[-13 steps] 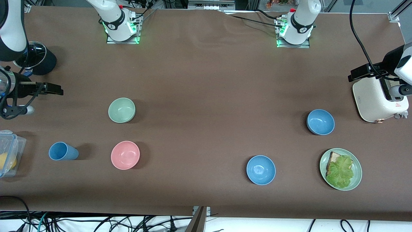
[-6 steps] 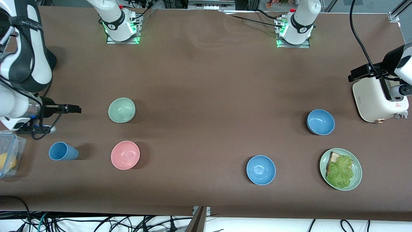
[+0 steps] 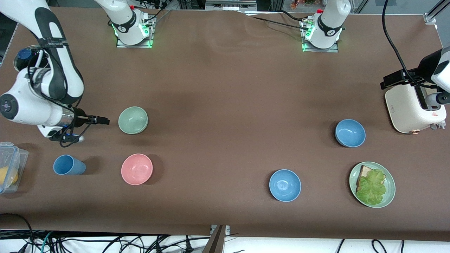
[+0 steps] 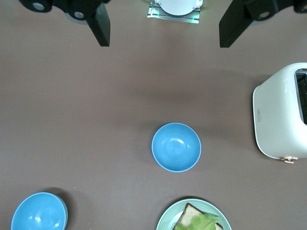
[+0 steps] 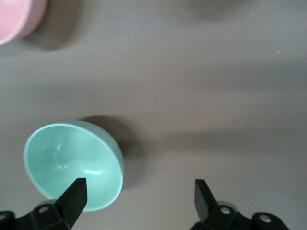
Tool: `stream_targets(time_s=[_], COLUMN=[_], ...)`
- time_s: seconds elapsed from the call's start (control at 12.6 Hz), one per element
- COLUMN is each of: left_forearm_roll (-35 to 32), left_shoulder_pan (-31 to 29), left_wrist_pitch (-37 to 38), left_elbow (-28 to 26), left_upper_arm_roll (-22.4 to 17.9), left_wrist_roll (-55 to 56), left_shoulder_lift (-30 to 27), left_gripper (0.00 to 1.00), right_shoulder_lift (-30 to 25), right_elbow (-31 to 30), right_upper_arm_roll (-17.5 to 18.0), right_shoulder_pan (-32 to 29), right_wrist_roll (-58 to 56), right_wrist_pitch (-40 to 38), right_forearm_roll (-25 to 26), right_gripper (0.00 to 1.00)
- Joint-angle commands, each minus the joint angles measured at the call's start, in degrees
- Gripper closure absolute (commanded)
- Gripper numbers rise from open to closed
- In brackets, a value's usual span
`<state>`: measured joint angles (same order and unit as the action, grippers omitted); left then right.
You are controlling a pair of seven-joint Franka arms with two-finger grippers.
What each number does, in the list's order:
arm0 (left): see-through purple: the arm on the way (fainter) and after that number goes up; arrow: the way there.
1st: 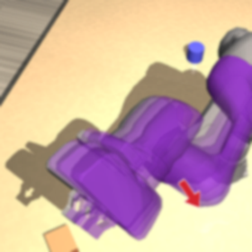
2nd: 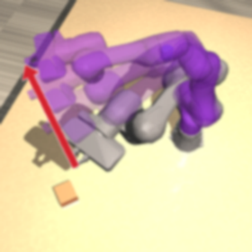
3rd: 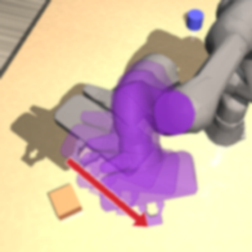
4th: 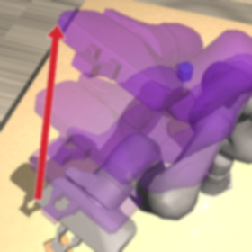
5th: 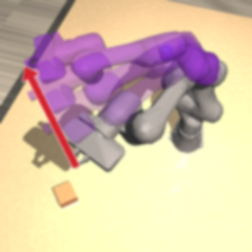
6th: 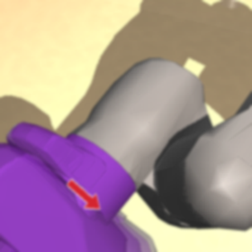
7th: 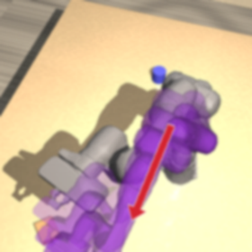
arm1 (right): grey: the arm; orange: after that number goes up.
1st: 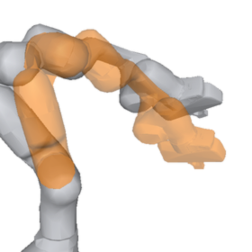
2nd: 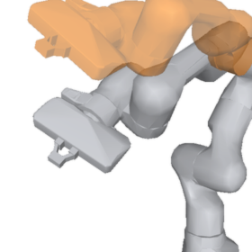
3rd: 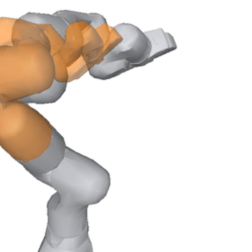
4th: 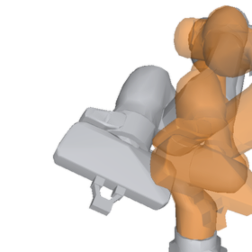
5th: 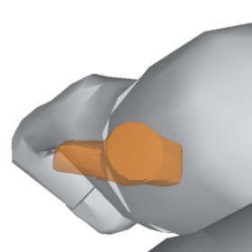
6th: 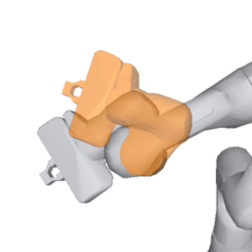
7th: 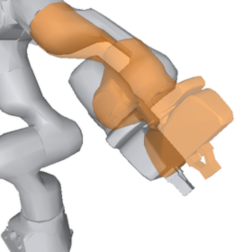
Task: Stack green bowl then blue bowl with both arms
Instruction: 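Reach the right gripper out toward the light green bowl, then close the right gripper on the green bowl's rim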
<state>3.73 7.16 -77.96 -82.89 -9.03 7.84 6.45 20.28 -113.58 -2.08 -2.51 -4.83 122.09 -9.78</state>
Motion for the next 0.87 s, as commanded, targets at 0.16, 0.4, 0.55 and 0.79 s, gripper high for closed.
stream_targets(time_s=[0.16, 0.4, 0.55, 0.79], left_forearm_roll=[0.9, 0.9, 0.9, 0.9], left_shoulder_pan=[0.3, 0.2, -0.3, -0.2], left_wrist_pitch=[1.3, 1.4, 1.4, 1.3], left_elbow=[1.4, 1.4, 1.4, 1.4], left_upper_arm_roll=[-0.5, -0.5, 0.0, 0.2], left_wrist_roll=[0.2, 0.2, 0.2, 0.2], left_shoulder_lift=[0.5, 0.5, 0.4, 0.5], left_gripper=[0.00, 0.00, 0.00, 0.00], right_shoulder_lift=[-2.3, -2.2, -1.7, -0.6], right_elbow=[-11.0, -11.7, -12.7, -14.8], right_upper_arm_roll=[1.0, 2.2, 2.4, 4.0], right_shoulder_pan=[-0.3, -0.2, -0.2, -0.2], right_wrist_roll=[0.6, 0.6, 0.6, 0.6], right_wrist_pitch=[11.3, 11.7, 13.0, 17.0], right_forearm_roll=[-3.3, -4.4, -4.4, -4.4], right_gripper=[0.01, 0.01, 0.01, 0.02])
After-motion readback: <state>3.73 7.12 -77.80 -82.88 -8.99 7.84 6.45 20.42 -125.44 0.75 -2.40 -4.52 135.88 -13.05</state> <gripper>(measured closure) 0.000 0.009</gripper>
